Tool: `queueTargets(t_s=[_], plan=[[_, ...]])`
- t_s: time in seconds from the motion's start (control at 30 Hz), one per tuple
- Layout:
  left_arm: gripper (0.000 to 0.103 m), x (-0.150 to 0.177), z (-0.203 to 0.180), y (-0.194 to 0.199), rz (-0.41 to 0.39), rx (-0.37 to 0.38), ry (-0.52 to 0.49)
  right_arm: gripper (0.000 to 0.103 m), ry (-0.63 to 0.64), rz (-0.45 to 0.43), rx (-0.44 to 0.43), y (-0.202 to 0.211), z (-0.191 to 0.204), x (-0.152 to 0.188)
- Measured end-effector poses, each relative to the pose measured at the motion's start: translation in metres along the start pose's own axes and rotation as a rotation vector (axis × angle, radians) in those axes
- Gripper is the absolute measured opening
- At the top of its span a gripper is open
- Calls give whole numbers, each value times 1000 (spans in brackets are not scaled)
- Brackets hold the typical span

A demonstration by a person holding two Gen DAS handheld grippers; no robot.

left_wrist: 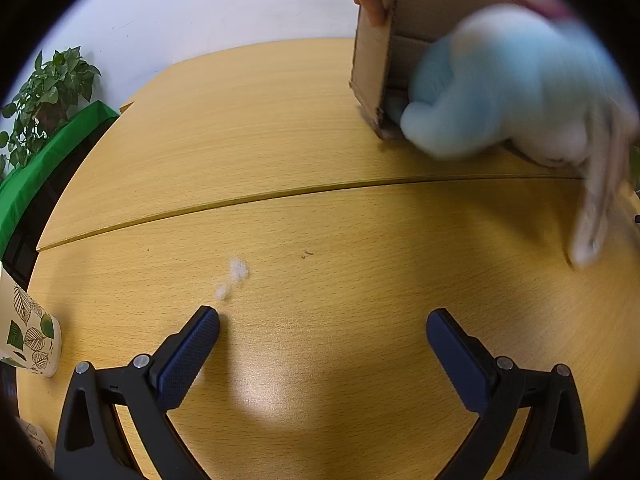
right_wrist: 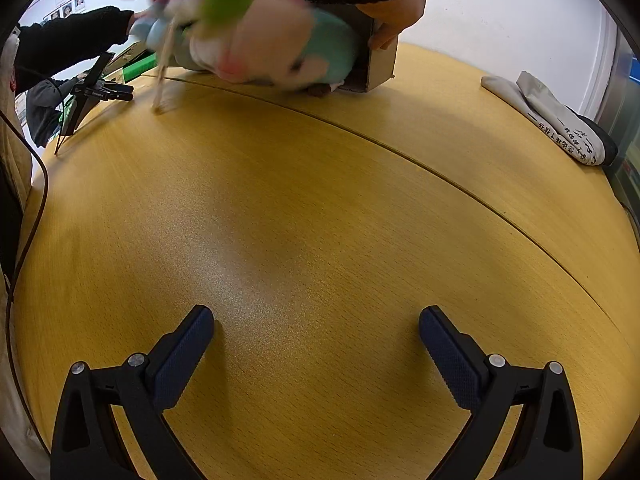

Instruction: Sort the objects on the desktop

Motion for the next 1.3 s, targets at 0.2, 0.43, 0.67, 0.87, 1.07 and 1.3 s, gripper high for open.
queueTargets(t_s=[0.2, 0.43, 0.67, 0.87, 1.07, 1.3], plan=[[103, -3, 1, 0, 0, 0, 0, 103, 0, 0, 0, 1, 0, 0], [103, -6, 2, 0, 0, 0, 0, 103, 0, 0, 1, 2, 1, 1], [103, -9, 4, 0, 0, 0, 0, 103, 0, 0, 1, 1, 1, 3], [103, -8, 1, 2, 0, 0, 0, 103, 0, 0, 1, 1, 0, 2], [103, -3, -2, 2, 0, -1, -1, 103, 0, -1, 1, 1, 0, 2], [103, -2, -2, 0, 0, -1, -1, 103, 0, -1, 1, 0, -1, 2]])
Point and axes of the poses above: each gripper's, at about its wrist camera, not at the fingertips, and y roughly against the way its jaws point, z to its left, x to its underside, the point moved 7 cm from there along -y, roughly the way its jaws point, and after that the axes turned 7 degrees about y, right-handed, at the moved point
